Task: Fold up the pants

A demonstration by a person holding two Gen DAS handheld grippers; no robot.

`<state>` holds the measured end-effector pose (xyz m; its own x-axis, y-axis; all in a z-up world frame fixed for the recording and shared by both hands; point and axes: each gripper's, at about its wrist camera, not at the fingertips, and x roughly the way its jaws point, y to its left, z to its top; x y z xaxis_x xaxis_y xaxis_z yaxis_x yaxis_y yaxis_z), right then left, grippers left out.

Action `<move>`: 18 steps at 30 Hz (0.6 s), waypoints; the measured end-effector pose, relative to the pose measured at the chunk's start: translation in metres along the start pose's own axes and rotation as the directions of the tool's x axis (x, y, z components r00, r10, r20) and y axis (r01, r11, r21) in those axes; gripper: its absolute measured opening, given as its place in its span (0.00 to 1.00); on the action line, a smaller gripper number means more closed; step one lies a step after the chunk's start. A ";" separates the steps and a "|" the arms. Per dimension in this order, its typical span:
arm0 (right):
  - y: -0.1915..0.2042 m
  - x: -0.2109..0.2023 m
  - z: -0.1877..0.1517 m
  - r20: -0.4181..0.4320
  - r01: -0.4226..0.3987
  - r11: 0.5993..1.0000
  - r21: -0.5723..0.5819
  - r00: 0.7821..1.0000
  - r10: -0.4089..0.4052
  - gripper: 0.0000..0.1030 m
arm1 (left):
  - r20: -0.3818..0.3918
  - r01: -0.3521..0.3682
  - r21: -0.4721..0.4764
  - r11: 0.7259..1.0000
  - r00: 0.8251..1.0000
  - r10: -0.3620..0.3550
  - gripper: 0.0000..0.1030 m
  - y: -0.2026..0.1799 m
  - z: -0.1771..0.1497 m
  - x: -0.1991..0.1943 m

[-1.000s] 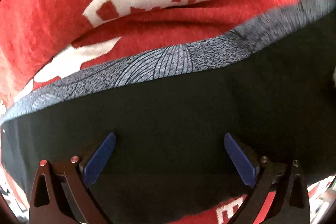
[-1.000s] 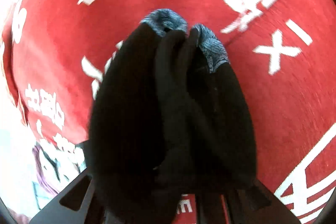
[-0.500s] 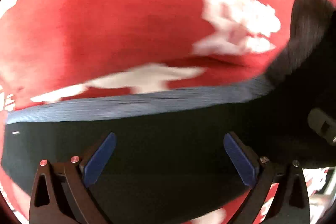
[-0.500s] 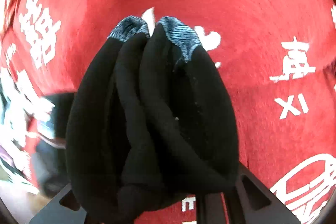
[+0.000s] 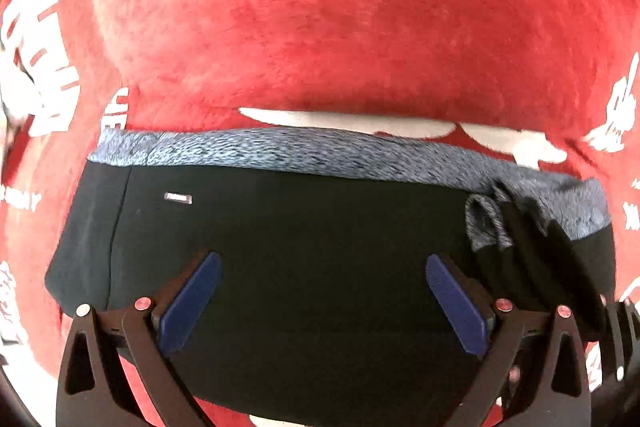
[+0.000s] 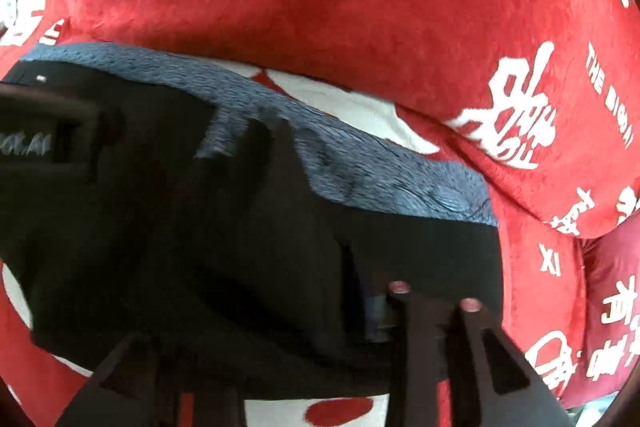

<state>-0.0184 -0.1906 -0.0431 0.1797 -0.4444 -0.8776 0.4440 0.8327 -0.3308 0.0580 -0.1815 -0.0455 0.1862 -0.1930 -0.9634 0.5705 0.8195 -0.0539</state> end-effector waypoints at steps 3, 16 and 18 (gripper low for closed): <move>0.014 -0.027 0.002 0.065 0.033 0.996 -0.085 0.998 -0.028 0.43 | -0.001 0.037 -0.007 0.999 0.999 -0.037 1.00 0.004 0.007 -0.006; -0.155 0.004 -0.091 0.172 -0.615 0.357 0.703 0.635 0.754 0.52 | -0.240 0.405 0.064 0.912 0.894 -0.380 1.00 -0.073 -0.026 -0.014; -0.159 0.013 -0.103 0.224 -0.624 0.240 0.744 0.571 0.790 0.52 | -0.251 0.399 0.062 0.915 0.893 -0.373 1.00 -0.080 -0.033 -0.013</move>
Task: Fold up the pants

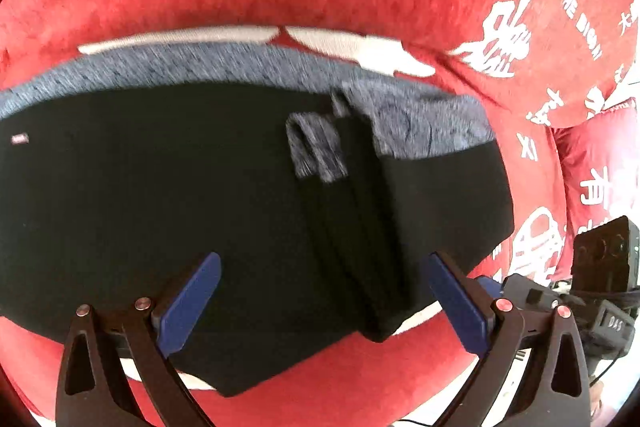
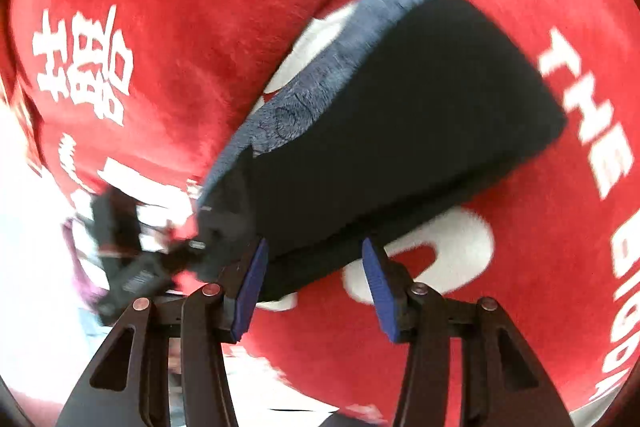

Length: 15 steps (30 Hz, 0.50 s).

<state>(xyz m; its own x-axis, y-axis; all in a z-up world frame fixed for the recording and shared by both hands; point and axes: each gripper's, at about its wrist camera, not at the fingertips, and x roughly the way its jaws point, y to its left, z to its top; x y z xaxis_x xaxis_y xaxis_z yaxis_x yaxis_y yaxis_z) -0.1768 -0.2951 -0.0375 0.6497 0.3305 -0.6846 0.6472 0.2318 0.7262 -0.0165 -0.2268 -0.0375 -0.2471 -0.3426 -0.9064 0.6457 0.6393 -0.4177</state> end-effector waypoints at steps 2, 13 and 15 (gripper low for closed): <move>-0.008 0.001 -0.005 -0.001 -0.033 0.998 0.056 0.999 0.033 0.52 | 0.012 0.003 0.007 1.000 1.000 -0.003 1.00 -0.005 -0.006 -0.003; -0.055 0.021 0.005 0.101 -0.202 0.929 0.309 0.979 0.179 0.14 | 0.014 0.050 0.114 0.992 0.999 -0.052 0.62 -0.050 0.018 0.016; -0.058 0.024 0.008 0.094 -0.188 0.924 0.333 0.982 0.166 0.10 | -0.023 -0.008 0.106 0.994 1.000 0.010 0.43 -0.053 0.021 0.031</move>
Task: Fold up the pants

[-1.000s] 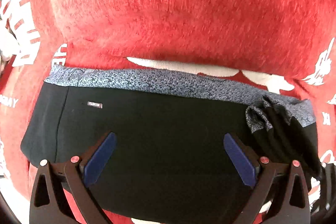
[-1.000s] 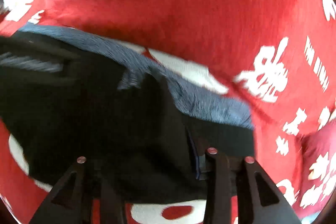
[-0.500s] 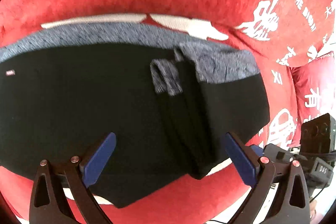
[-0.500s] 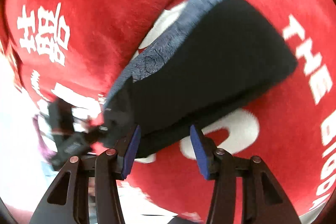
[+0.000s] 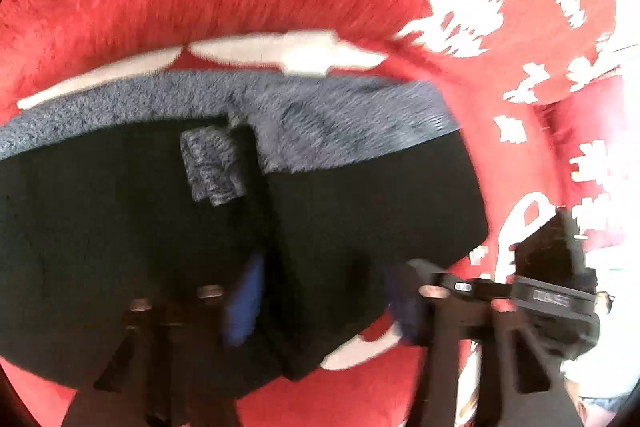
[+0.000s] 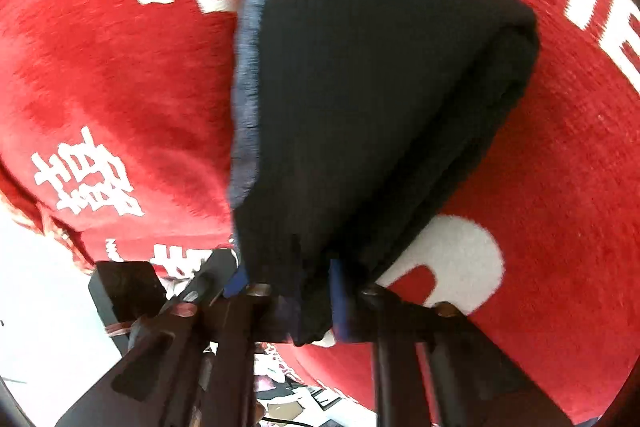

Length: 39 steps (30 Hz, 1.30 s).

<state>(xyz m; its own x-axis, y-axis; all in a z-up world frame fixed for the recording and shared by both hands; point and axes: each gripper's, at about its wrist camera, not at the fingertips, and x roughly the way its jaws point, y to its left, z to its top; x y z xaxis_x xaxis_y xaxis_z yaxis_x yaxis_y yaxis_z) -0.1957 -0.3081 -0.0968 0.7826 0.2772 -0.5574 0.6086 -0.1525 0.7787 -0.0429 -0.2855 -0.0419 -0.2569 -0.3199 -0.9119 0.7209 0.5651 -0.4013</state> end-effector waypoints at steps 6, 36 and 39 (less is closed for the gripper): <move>0.030 -0.001 -0.009 -0.024 0.029 0.992 -0.127 0.999 -0.033 0.08 | 0.063 -0.019 -0.002 1.000 0.998 0.019 0.41 0.011 -0.013 -0.026; 0.054 -0.023 0.119 -0.033 0.252 0.838 -0.484 0.952 -0.305 0.45 | -0.015 0.102 -0.023 0.995 0.995 -0.102 0.06 0.013 0.007 -0.002; 0.065 -0.017 0.112 -0.073 0.222 0.830 -0.512 0.951 -0.300 0.31 | 0.002 0.069 -0.014 0.998 0.998 -0.069 0.06 0.024 0.000 -0.013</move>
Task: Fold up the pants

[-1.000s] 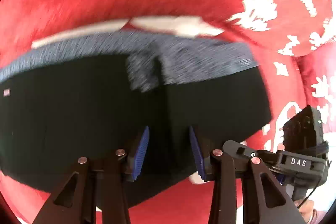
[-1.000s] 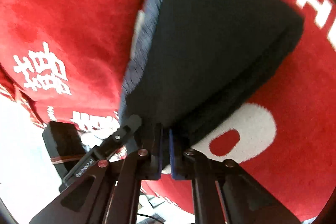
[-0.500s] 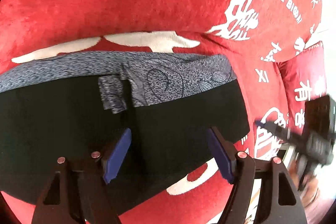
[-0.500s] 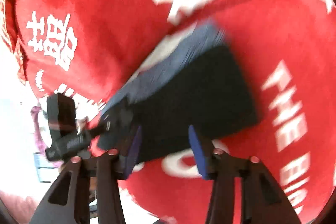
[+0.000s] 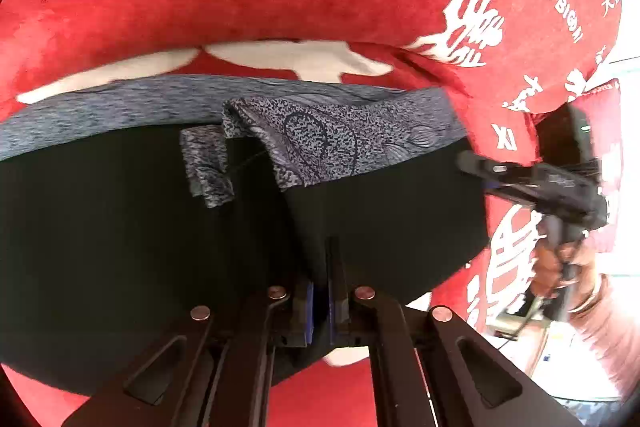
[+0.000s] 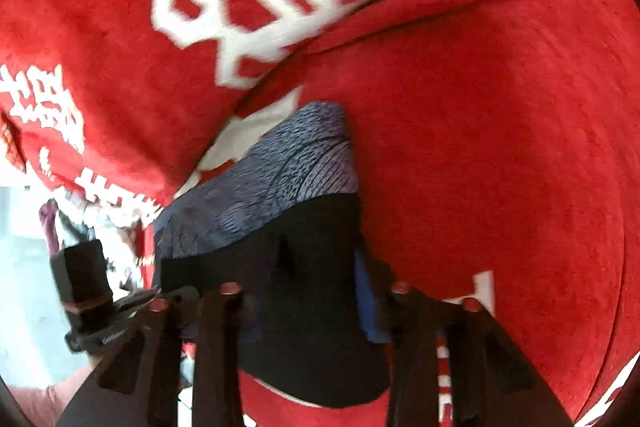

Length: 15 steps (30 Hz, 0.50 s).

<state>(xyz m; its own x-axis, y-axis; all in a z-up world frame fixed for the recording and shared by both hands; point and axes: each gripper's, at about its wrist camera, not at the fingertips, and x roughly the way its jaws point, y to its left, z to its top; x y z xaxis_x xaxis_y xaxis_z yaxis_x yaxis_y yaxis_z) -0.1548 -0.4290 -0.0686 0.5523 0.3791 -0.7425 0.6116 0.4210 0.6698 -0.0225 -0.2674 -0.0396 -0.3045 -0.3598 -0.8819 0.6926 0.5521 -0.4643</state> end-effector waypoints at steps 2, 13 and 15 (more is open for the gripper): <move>0.014 -0.005 -0.001 -0.010 -0.049 0.998 -0.033 0.999 0.048 0.30 | -0.006 -0.016 0.008 1.000 1.000 0.016 0.06 0.005 -0.003 0.002; 0.039 0.014 -0.002 0.060 0.299 0.944 -0.140 0.954 -0.293 0.55 | -0.006 -0.029 0.017 0.999 1.000 0.029 0.06 0.007 -0.004 0.016; 0.049 0.000 -0.001 0.124 0.257 0.955 -0.147 0.963 -0.240 0.55 | -0.001 -0.030 0.013 0.999 1.000 0.030 0.06 0.007 -0.004 0.017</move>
<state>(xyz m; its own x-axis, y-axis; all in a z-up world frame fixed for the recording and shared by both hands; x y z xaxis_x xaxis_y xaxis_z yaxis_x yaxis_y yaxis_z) -0.1256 -0.4078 -0.0354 0.4554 0.1615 -0.8755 0.6428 0.6208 0.4489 -0.0254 -0.2661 -0.0581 -0.2843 -0.3423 -0.8955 0.7097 0.5529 -0.4367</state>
